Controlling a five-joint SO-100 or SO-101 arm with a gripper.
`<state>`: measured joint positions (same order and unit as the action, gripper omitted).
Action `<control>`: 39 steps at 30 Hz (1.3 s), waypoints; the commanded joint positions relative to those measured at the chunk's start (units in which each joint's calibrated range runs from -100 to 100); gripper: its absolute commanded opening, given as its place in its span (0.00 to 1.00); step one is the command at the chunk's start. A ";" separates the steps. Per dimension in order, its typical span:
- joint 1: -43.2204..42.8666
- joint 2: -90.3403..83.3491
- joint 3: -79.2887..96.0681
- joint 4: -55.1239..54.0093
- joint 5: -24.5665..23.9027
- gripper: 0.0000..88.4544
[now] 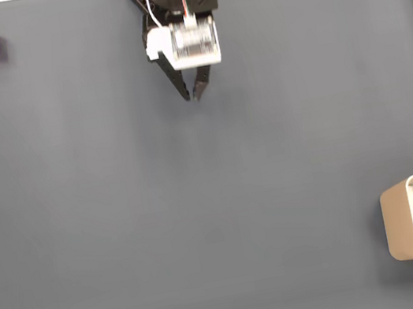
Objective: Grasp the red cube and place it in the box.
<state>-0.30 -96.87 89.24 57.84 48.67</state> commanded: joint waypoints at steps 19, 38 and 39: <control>0.44 44.10 -68.99 15.11 2.83 0.00; 7.40 52.51 -79.39 17.25 3.22 0.00; 8.18 52.51 -79.39 17.41 3.27 0.00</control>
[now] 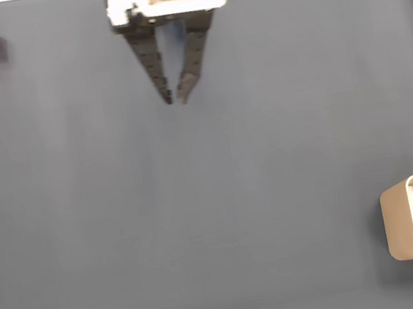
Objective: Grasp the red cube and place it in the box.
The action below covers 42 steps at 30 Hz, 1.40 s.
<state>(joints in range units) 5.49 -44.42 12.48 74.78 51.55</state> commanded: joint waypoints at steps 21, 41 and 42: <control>21.64 1.01 -3.72 1.45 -0.15 0.00; 39.04 3.78 -3.72 1.78 0.39 0.00; 40.18 3.95 -3.72 1.78 0.54 0.00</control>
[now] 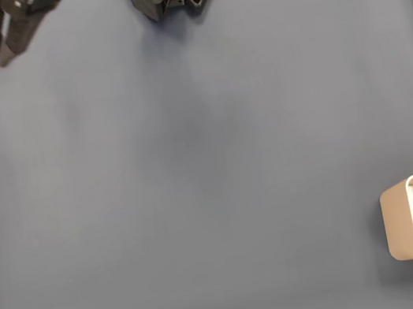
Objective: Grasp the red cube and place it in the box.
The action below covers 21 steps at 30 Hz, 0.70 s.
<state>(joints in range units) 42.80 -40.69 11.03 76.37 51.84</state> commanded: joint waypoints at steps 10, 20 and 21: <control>10.68 0.56 -1.82 1.99 0.59 0.00; 16.93 -0.13 -0.90 5.19 0.73 0.00; 17.78 -0.13 -0.81 5.27 0.88 0.00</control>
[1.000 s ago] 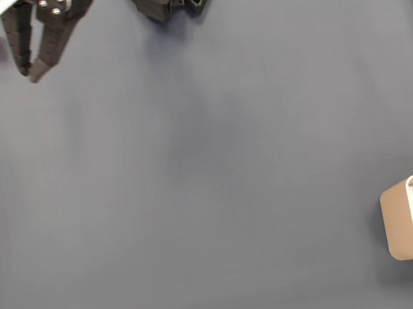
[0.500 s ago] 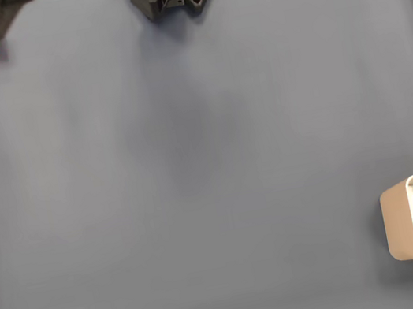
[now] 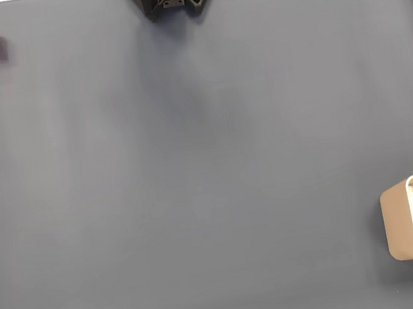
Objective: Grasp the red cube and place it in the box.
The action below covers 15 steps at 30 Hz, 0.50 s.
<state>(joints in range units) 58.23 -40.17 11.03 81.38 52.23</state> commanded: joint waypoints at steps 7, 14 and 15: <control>7.11 -0.48 0.10 -0.07 0.88 0.00; 9.31 -0.39 0.37 -0.65 -1.47 0.00; 9.45 -0.39 0.56 -0.65 -1.76 0.00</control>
<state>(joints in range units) 66.77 -40.17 11.66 81.46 51.40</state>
